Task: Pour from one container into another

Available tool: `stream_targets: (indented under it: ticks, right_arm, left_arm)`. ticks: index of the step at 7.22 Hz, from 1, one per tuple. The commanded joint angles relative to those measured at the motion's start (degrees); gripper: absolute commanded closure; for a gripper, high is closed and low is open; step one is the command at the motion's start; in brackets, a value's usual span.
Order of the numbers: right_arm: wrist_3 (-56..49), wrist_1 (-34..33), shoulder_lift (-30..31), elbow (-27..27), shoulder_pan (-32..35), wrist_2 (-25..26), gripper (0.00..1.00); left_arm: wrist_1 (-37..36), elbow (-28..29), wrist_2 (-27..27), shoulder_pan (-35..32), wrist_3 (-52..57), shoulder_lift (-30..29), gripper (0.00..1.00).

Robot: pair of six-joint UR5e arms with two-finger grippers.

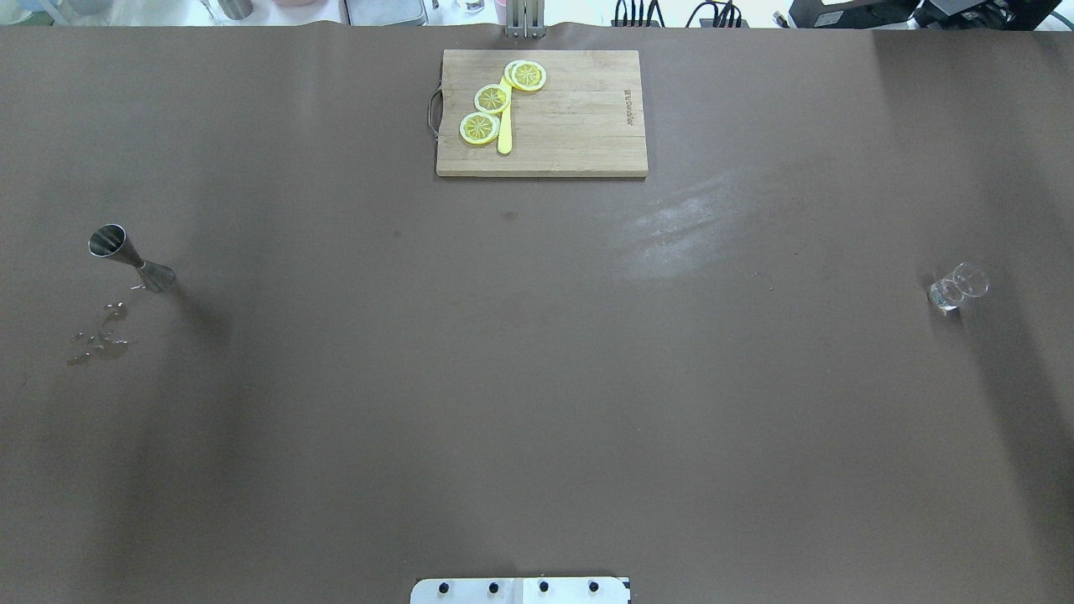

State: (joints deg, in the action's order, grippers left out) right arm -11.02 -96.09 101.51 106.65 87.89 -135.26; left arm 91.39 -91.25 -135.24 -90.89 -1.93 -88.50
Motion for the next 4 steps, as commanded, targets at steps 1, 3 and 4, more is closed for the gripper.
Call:
stream_targets:
  ticks: [1, 3, 4]
  right_arm:
    - [0.03, 0.91, 0.09, -0.04, 0.00, -0.09, 0.00]
    - [0.03, 1.00, 0.09, 0.05, 0.00, -0.09, 0.00]
    - [0.03, 1.00, 0.09, -0.04, 0.00, -0.09, 0.00]
  left_arm:
    - [0.01, -0.07, 0.07, 0.01, 0.00, 0.00, 0.02]
    - [0.19, -0.94, -1.67, -0.07, -0.27, 0.09, 0.02]
    - [0.10, -1.12, -2.04, 0.10, -0.53, -0.09, 0.02]
